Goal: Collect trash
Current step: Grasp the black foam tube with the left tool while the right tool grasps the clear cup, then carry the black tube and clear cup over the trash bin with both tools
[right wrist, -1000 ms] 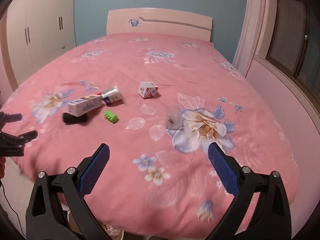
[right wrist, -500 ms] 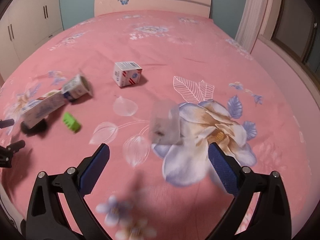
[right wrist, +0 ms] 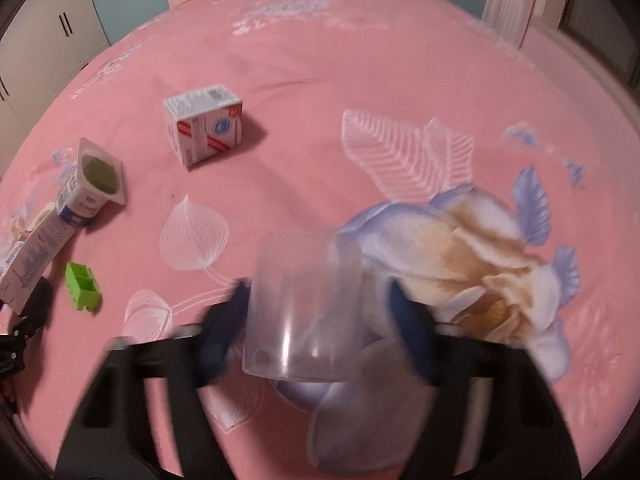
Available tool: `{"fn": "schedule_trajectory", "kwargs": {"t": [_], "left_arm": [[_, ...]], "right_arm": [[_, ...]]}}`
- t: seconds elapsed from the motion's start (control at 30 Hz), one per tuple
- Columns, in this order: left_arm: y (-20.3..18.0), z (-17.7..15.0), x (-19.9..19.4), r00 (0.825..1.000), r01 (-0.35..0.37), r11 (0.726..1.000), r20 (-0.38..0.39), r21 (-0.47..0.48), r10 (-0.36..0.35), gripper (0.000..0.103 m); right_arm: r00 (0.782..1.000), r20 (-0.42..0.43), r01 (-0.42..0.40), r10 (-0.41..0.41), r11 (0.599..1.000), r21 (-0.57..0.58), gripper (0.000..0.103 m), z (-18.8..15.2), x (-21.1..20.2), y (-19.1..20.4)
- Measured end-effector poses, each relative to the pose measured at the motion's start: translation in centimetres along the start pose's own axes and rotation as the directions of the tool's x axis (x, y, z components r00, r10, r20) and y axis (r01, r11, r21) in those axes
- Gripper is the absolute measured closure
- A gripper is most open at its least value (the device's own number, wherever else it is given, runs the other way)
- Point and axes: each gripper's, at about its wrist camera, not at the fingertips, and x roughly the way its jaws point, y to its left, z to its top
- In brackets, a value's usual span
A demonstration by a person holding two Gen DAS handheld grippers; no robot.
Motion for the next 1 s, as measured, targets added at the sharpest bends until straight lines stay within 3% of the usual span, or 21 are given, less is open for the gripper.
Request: {"fn": "schedule_trajectory", "kwargs": {"t": [0.03, 0.2, 0.5, 0.67, 1.0], "left_arm": [[0.0, -0.1, -0.1, 1.0, 0.005, 1.0, -0.002, -0.006, -0.005, 0.044], [-0.1, -0.6, -1.2, 1.0, 0.012, 1.0, -0.009, -0.02, -0.012, 0.052], [-1.5, -1.5, -5.4, 1.0, 0.014, 1.0, 0.005, -0.025, -0.013, 0.058], [-2.6, -1.6, -8.6, 1.0, 0.014, 0.999, 0.027, -0.029, -0.014, 0.06], [-5.5, -2.0, -17.1, 0.994, -0.049, 0.999, 0.102, -0.006, 0.049, 0.06]], "right_arm": [[1.0, -0.002, -0.008, 0.008, 1.0, 0.002, 0.055, -0.1, 0.0, 0.0], [1.0, 0.018, -0.019, 0.019, 1.0, -0.006, 0.056, -0.4, -1.3, 0.2], [0.998, 0.054, -0.016, 0.02, 0.998, -0.065, 0.056, -3.1, -6.3, 1.9], [0.996, 0.081, -0.029, 0.036, 0.996, -0.079, 0.056, -4.6, -9.8, 2.3], [0.979, 0.192, -0.052, 0.074, 0.992, -0.119, 0.056, -7.5, -20.0, 3.6]]}}
